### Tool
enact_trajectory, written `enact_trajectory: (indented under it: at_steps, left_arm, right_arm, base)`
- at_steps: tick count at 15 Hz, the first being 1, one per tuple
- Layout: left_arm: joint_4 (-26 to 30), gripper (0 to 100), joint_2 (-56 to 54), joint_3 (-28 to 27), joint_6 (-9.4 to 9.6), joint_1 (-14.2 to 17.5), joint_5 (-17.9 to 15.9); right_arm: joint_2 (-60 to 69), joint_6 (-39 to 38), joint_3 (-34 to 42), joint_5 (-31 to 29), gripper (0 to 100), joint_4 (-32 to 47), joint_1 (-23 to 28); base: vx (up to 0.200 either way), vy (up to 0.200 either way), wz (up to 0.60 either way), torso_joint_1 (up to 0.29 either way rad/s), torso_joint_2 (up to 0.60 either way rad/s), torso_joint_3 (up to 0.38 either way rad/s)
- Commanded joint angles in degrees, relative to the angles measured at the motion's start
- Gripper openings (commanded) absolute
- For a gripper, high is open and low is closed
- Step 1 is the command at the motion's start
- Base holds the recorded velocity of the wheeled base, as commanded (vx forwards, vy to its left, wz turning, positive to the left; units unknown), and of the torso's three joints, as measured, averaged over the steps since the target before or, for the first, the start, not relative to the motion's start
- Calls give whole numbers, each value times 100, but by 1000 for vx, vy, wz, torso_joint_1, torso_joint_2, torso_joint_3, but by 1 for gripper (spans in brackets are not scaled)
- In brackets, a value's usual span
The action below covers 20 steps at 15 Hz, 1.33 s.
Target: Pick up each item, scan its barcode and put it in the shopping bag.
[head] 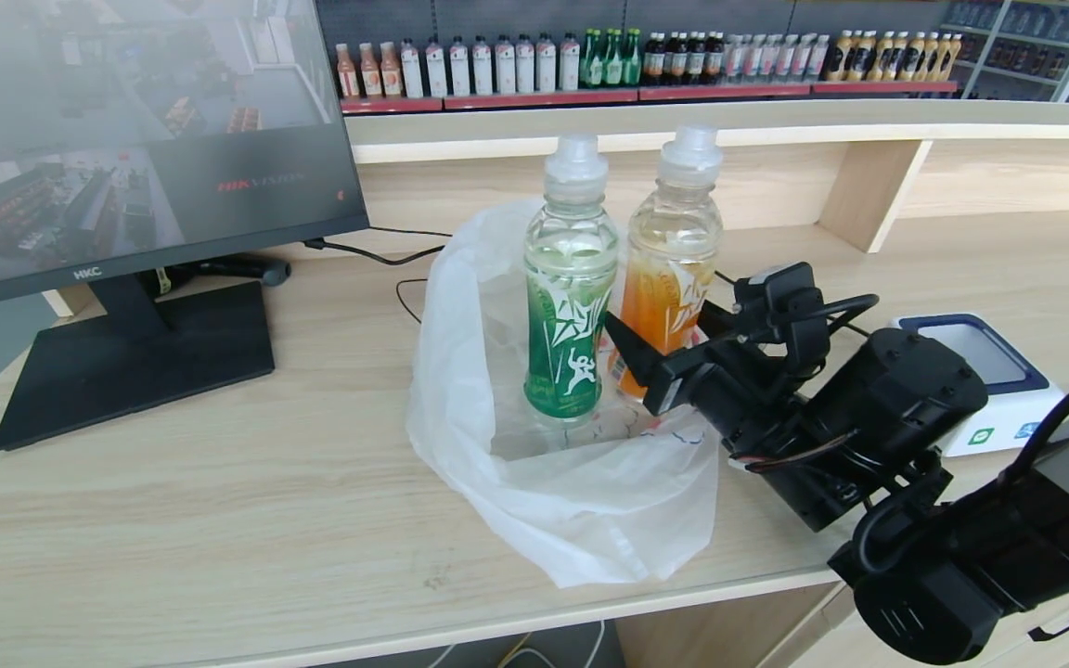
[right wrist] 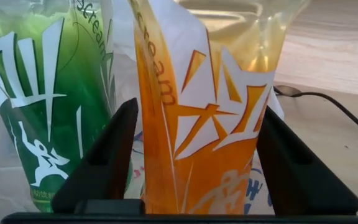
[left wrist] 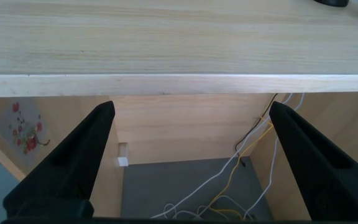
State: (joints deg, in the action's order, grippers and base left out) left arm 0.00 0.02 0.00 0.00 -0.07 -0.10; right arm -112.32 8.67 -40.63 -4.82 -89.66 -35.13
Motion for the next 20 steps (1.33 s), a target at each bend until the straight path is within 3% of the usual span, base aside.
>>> enact_trajectory:
  at_steps: [1, 10, 14, 15, 16, 17, 20]
  left_arm:
    - [0, 100, -2, 0, 0, -1, 1]
    - [0, 100, -2, 0, 0, -1, 1]
    - [0, 100, -2, 0, 0, -1, 1]
    - [0, 100, -2, 0, 9, -1, 1]
    - [0, 100, -2, 0, 0, -1, 1]
    - [0, 100, -2, 0, 0, -1, 1]
    - [0, 100, -2, 0, 0, -1, 1]
  right_arm:
    - [79, 3, 38, -2, 100, -34, -2]
    - [914, 12, 899, -2, 100, -34, -2]
    - [2812, 30, 2587, -2, 100, -34, 59]
    - [3797, 30, 3597, -19, 100, -34, 94]
    - [4465, 12, 4063, -46, 100, -34, 112]
    - [4939, 3, 4063, -125, 100, 335, 182]
    - [6996, -102, 4063, -195, 100, 3218, 297]
  base:
    - [0, 0, 0, 0, 0, 0]
    - [0, 0, 0, 0, 0, 0]
    - [0, 0, 0, 0, 0, 0]
    - [0, 0, 0, 0, 0, 0]
    - [0, 0, 0, 0, 0, 0]
    - [0, 0, 0, 0, 0, 0]
    - [0, 0, 0, 0, 0, 0]
